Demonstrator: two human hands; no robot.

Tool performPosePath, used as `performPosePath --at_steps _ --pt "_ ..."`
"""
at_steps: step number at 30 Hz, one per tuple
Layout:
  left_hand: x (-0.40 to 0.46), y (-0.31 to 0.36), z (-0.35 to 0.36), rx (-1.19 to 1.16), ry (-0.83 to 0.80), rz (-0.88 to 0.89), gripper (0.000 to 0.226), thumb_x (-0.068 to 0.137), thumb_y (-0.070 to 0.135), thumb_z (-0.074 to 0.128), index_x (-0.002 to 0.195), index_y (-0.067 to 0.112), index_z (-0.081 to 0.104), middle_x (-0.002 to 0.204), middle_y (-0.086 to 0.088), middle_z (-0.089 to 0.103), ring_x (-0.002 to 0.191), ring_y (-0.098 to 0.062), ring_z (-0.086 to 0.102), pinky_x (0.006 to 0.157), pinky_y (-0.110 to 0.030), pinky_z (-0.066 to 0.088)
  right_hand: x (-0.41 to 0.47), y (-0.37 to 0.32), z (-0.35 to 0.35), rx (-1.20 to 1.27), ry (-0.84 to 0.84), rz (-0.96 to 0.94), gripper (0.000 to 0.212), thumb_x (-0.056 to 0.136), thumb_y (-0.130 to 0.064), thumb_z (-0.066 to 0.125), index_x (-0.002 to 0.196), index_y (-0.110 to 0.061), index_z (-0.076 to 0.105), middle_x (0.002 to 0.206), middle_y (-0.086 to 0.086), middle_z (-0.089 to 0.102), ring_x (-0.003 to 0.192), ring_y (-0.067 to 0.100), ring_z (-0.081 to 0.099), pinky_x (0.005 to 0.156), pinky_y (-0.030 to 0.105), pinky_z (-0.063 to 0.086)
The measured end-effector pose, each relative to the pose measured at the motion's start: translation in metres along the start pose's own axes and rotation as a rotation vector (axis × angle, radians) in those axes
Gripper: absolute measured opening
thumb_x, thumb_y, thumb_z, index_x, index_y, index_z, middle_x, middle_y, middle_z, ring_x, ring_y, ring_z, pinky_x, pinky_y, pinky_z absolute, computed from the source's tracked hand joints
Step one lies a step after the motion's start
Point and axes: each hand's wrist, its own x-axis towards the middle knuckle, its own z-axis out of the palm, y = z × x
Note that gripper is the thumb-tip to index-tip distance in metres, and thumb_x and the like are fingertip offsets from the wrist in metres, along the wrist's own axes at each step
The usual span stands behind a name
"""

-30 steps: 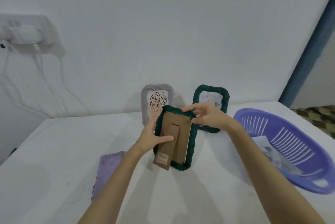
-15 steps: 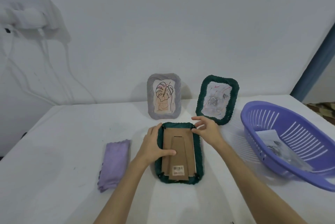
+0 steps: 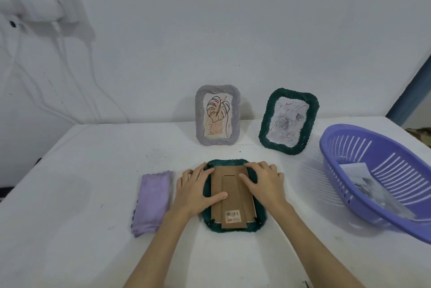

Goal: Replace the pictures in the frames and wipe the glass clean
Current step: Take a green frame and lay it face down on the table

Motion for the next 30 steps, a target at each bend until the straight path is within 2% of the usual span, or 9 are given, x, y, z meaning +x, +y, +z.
performPosePath --at_steps 6,9,12,20,25,28,30 --pt "0.002 0.003 -0.001 0.051 -0.033 -0.015 0.102 0.048 0.087 0.021 0.14 0.042 0.022 0.152 0.009 0.016 0.136 -0.024 0.013 0.11 -0.04 0.016 -0.006 0.0 0.007 -0.074 0.042 -0.025 0.036 0.09 -0.049 0.045 0.121 -0.033 0.055 0.123 -0.005 0.054 0.109 0.021 0.043 0.084 0.037 0.029" --pt "0.004 0.004 -0.003 0.063 -0.074 -0.021 0.1 0.053 0.086 0.028 0.141 0.04 0.02 0.152 0.007 0.014 0.136 -0.025 0.011 0.11 -0.041 0.015 -0.006 0.001 0.006 -0.09 0.044 -0.039 0.036 0.09 -0.049 0.044 0.122 -0.034 0.054 0.123 -0.004 0.054 0.11 0.021 0.043 0.083 0.037 0.028" --pt "0.005 0.004 -0.005 0.066 -0.09 -0.022 0.093 0.06 0.079 0.037 0.142 0.039 0.019 0.152 0.007 0.013 0.136 -0.024 0.011 0.11 -0.04 0.015 -0.005 0.001 0.004 -0.123 0.029 -0.054 0.037 0.091 -0.049 0.043 0.123 -0.035 0.053 0.123 -0.004 0.053 0.11 0.02 0.042 0.083 0.037 0.027" --pt "0.017 0.004 -0.009 0.063 -0.157 -0.027 0.1 0.055 0.08 0.042 0.143 0.04 0.017 0.145 0.007 0.015 0.134 -0.02 0.01 0.109 -0.037 0.015 0.004 0.001 -0.001 -0.216 -0.081 -0.074 0.041 0.092 -0.052 0.037 0.13 -0.038 0.043 0.125 -0.001 0.047 0.115 0.021 0.037 0.086 0.04 0.027" --pt "0.017 0.009 -0.011 0.035 -0.167 -0.048 0.102 0.055 0.077 0.044 0.144 0.038 0.015 0.146 0.005 0.015 0.135 -0.021 0.011 0.108 -0.036 0.016 0.009 0.002 -0.004 -0.159 -0.142 -0.067 0.043 0.092 -0.051 0.039 0.133 -0.037 0.04 0.126 0.001 0.044 0.116 0.022 0.035 0.09 0.042 0.027" --pt "0.004 0.01 -0.005 -0.076 -0.082 -0.049 0.096 0.058 0.075 0.045 0.143 0.039 0.017 0.152 0.006 0.012 0.139 -0.02 0.01 0.111 -0.04 0.014 -0.003 0.006 -0.007 -0.071 -0.149 -0.058 0.047 0.091 -0.05 0.04 0.137 -0.039 0.034 0.129 0.001 0.042 0.117 0.023 0.034 0.091 0.04 0.027" --pt "-0.011 0.009 -0.002 -0.163 -0.05 -0.039 0.096 0.058 0.077 0.047 0.142 0.041 0.018 0.155 0.007 0.008 0.141 -0.018 0.007 0.113 -0.043 0.01 -0.02 0.011 -0.01 0.002 -0.116 -0.076 0.052 0.088 -0.056 0.043 0.136 -0.04 0.033 0.129 0.0 0.041 0.116 0.021 0.033 0.089 0.037 0.026"
